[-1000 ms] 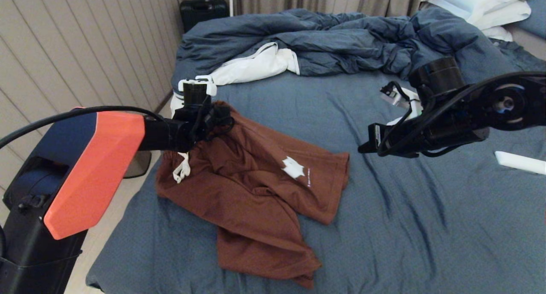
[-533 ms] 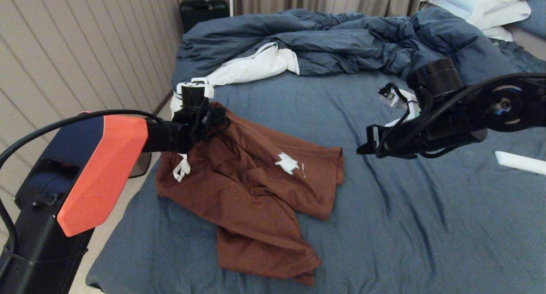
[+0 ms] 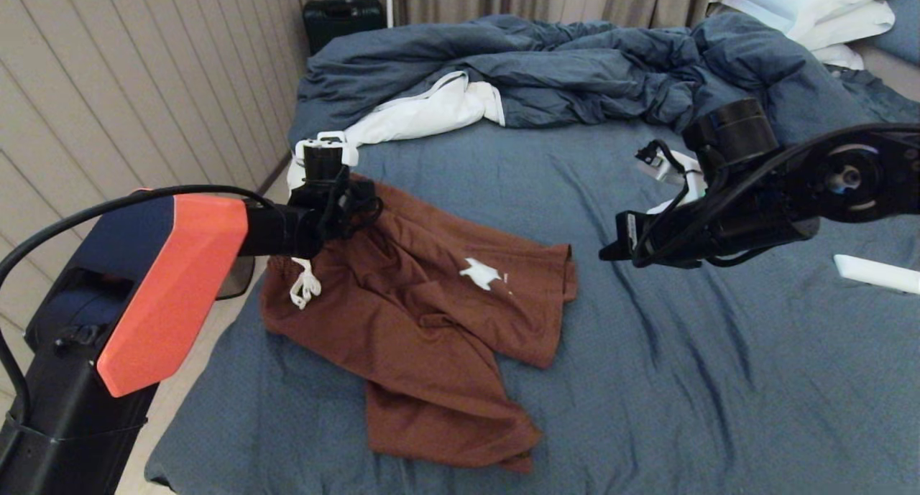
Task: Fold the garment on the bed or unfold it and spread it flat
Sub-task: Fold the brown shorts
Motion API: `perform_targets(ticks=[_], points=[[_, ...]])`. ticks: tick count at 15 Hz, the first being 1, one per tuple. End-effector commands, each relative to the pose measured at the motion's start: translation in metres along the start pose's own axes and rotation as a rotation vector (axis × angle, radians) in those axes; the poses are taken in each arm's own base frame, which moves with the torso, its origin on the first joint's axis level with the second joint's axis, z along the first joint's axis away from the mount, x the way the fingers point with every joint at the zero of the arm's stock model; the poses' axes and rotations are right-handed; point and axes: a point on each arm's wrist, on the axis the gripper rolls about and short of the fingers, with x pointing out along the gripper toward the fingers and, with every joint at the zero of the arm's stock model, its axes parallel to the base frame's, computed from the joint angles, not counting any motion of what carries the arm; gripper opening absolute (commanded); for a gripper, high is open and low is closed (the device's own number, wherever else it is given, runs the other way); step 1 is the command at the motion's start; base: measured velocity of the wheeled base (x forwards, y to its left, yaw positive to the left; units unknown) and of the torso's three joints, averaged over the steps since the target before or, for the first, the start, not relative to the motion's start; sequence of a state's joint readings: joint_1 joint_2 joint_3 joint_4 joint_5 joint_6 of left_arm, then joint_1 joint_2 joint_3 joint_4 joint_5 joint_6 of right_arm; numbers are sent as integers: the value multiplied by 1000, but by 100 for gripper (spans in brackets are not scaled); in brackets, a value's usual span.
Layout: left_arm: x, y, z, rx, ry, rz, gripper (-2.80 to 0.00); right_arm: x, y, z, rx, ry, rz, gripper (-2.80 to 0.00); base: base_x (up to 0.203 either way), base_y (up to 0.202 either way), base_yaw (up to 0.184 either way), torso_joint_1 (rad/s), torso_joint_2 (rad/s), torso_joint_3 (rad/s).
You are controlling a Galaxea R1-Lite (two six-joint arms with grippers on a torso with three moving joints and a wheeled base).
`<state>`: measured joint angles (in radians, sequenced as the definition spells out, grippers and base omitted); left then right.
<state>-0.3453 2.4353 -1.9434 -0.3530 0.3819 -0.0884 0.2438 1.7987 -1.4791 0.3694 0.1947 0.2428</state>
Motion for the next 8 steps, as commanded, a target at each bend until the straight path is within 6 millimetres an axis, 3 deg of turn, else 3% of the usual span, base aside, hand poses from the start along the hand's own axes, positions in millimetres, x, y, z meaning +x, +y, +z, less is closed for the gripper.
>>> perform_targets(ticks=[1, 4, 8], points=[[-4, 1, 9, -10, -19, 2, 0, 0, 0, 0, 1, 2, 1, -280, 0, 0, 0, 0, 0, 0], [-11, 4, 24, -24, -45, 3, 0, -2, 0, 0, 1, -2, 1, -280, 0, 0, 0, 0, 0, 0], [-8, 11, 24, -22, -46, 24, 0, -3, 1, 0, -1, -4, 4, -280, 0, 0, 0, 0, 0, 0]])
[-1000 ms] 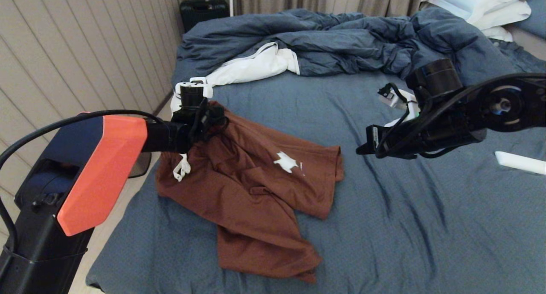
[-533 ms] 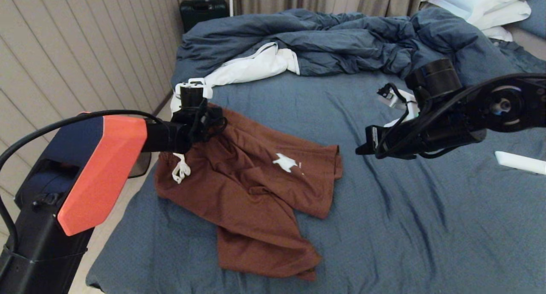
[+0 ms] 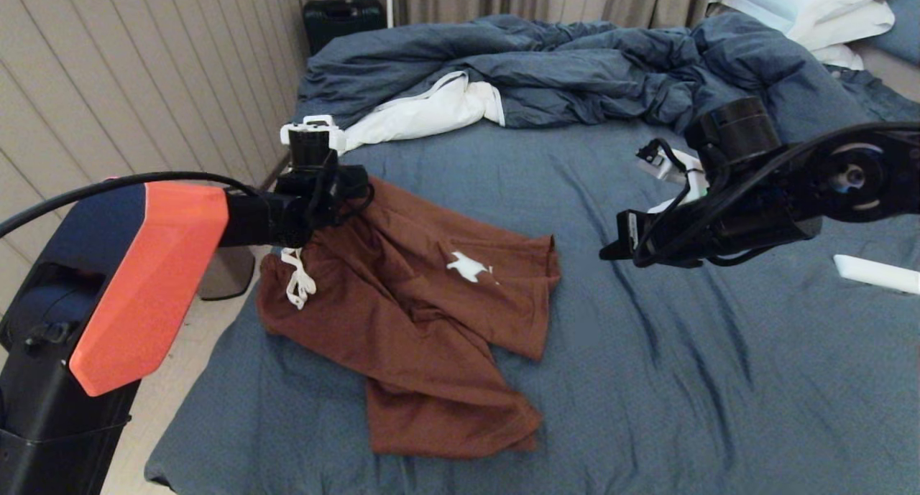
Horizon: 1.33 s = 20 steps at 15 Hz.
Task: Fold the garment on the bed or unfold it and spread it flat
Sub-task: Fold the brown shorts
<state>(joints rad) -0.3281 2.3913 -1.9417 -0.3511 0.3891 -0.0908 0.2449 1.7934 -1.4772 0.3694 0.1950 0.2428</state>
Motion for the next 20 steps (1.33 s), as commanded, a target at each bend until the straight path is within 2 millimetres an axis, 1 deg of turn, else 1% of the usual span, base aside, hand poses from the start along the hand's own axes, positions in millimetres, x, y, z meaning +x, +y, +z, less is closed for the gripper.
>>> perform_targets(ticks=[1, 7, 10, 12, 14, 17, 19, 20], points=[[0, 0, -1, 0, -1, 2, 0, -1, 1, 0, 0, -1, 3, -280, 0, 0, 0, 0, 0, 0], [4, -1, -10, 14, 28, 7, 0, 0, 3, -1, -4, 4, 7, -280, 0, 0, 0, 0, 0, 0], [2, 0, -7, 16, 35, 10, 0, 0, 3, -1, -4, 4, 7, -280, 0, 0, 0, 0, 0, 0], [-1, 1, -12, 30, 64, 5, 0, 0, 3, -1, -4, 4, 7, -280, 0, 0, 0, 0, 0, 0], [-10, 1, -10, 42, 106, -29, 0, 1, 2, -1, -3, 6, 8, -280, 0, 0, 0, 0, 0, 0], [-37, 0, 1, 64, 210, -148, 0, 2, 2, -1, -3, 8, 8, -280, 0, 0, 0, 0, 0, 0], [-43, 1, 8, 63, 251, -158, 0, 3, 5, -3, -8, 16, 12, -280, 0, 0, 0, 0, 0, 0], [-47, 2, 16, 47, 238, -161, 0, 2, 6, -4, -9, 17, 15, -280, 0, 0, 0, 0, 0, 0]])
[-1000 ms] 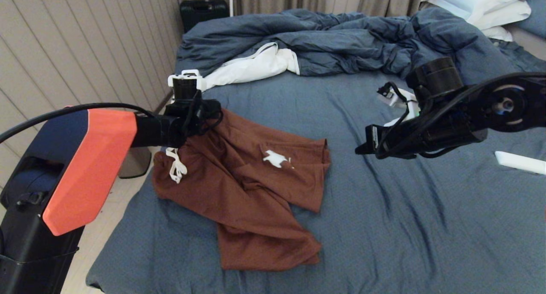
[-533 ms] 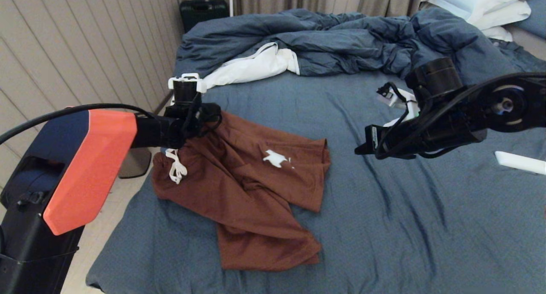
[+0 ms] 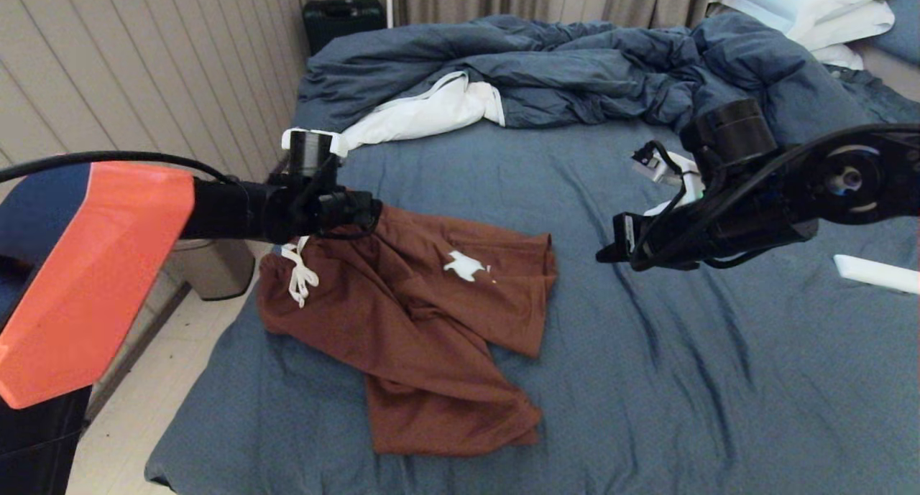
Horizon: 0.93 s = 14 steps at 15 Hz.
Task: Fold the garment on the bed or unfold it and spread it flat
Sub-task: Fold the brown shorts
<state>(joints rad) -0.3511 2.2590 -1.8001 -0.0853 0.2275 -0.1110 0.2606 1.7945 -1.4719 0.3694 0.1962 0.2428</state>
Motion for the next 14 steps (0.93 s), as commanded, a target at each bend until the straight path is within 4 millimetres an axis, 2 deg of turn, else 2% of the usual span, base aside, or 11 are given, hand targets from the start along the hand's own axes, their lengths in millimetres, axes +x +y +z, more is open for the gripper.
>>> perform_targets(ticks=[1, 4, 8, 9, 11, 14], points=[[-25, 2, 24, -31, -53, -17, 0, 0, 1, -1, -1, 4, 3, -280, 0, 0, 0, 0, 0, 0], [-57, 7, 40, -55, -69, -44, 0, -2, 2, -1, -2, 1, 4, -280, 0, 0, 0, 0, 0, 0], [-111, 15, 47, -78, -27, -64, 0, -6, 5, 0, -7, -9, 10, -280, 0, 0, 0, 0, 0, 0], [-129, 19, 49, -81, -13, -64, -280, -11, 7, 0, -12, -19, 17, -280, 0, 0, 0, 0, 0, 0], [-160, 28, 36, -87, 50, -56, -280, -19, 10, 0, -18, -34, 26, -280, 0, 0, 0, 0, 0, 0], [-191, 43, -19, -95, 216, -20, -280, -16, 28, -12, -55, 10, 67, -280, 0, 0, 0, 0, 0, 0]])
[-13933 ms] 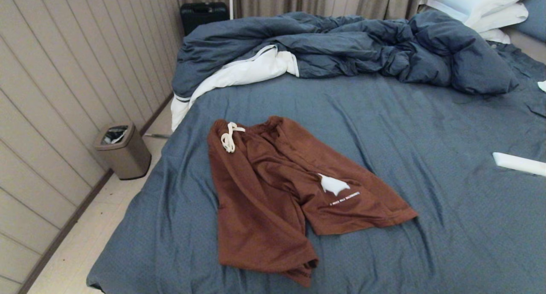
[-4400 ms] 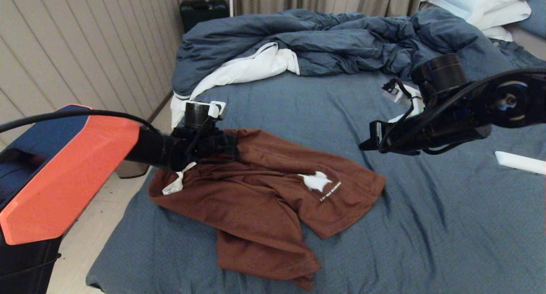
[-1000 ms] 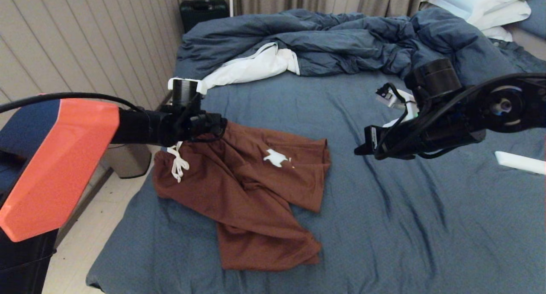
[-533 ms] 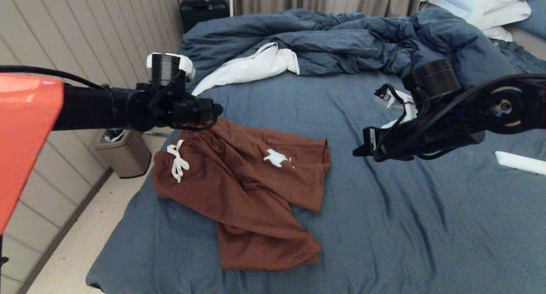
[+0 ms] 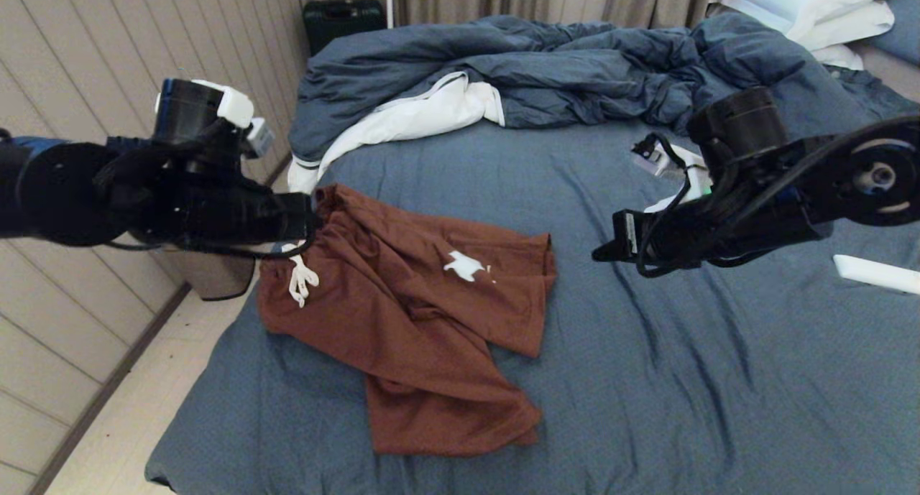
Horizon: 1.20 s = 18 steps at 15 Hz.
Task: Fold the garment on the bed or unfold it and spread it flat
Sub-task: Fold the brown shorts
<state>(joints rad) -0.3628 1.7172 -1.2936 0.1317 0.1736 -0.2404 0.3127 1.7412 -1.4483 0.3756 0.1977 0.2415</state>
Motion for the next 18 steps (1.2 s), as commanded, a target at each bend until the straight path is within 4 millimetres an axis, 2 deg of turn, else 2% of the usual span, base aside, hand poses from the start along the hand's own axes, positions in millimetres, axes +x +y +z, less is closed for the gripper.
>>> perform_targets(ticks=[1, 3, 5, 9, 12, 16, 18], points=[[-30, 18, -42, -25, 76, 28, -280, 3, 17, -11, -28, 41, 37, -280, 0, 0, 0, 0, 0, 0], [-33, 27, -70, -58, 113, 48, -280, 9, 31, -27, -55, 99, 66, -280, 0, 0, 0, 0, 0, 0], [-29, 40, -79, -106, 69, 71, -280, 7, 43, -44, -80, 150, 95, -280, 0, 0, 0, 0, 0, 0], [-11, 49, -80, -138, 65, 58, -280, -15, 57, -70, -102, 187, 146, -280, 0, 0, 0, 0, 0, 0], [13, 55, -81, -145, 62, 46, -280, -21, 56, -75, -108, 187, 146, -280, 0, 0, 0, 0, 0, 0], [28, 95, -73, -196, -16, 93, -280, -41, 55, -74, -117, 145, 153, -280, 0, 0, 0, 0, 0, 0], [35, 99, -80, -207, 22, 69, -280, -38, 57, -83, -117, 225, 152, -280, 0, 0, 0, 0, 0, 0]])
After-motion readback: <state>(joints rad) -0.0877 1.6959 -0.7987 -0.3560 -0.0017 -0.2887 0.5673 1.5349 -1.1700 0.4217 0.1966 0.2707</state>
